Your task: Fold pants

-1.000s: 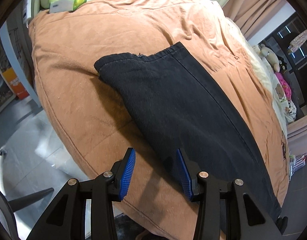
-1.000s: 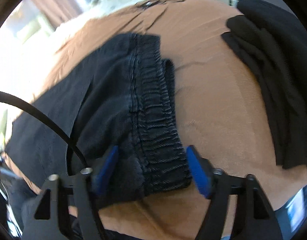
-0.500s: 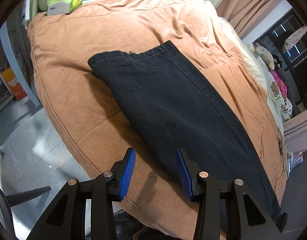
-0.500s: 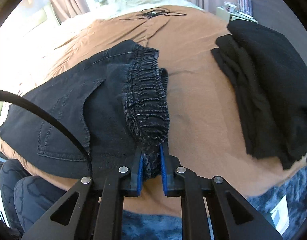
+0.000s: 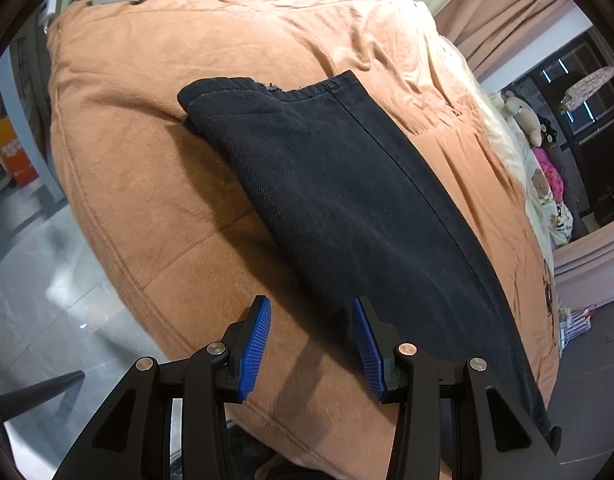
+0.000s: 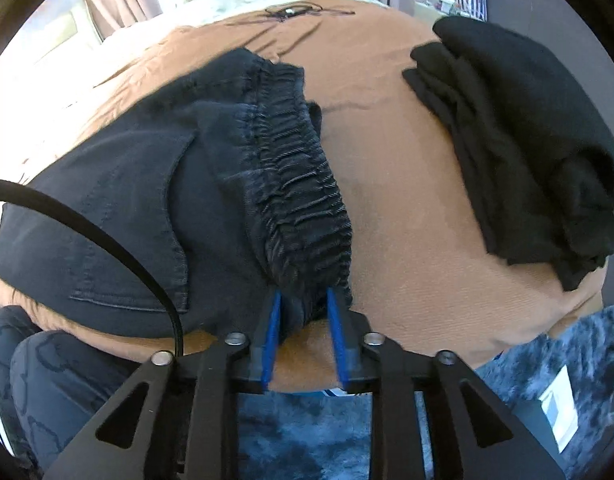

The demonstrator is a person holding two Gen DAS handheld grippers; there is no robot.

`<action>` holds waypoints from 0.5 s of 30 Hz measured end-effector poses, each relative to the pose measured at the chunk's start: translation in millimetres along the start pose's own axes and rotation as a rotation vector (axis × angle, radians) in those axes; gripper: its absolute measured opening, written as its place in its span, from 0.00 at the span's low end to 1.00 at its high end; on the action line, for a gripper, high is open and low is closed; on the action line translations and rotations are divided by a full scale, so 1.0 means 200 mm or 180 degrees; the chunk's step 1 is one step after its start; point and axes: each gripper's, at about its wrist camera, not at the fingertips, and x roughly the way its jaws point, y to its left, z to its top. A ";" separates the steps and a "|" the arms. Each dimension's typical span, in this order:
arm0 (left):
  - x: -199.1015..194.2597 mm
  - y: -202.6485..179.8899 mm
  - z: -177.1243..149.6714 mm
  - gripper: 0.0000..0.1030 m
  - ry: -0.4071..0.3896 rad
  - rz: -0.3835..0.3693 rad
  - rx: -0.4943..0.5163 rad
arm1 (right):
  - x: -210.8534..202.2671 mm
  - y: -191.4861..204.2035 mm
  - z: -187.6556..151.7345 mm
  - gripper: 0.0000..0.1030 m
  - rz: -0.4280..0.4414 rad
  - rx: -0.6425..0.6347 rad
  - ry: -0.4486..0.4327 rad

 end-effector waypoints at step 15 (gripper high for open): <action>0.04 0.18 0.17 0.44 -0.0150 -0.0268 -0.0349 | 0.04 0.53 0.39 0.56 0.0295 -0.0578 -0.0429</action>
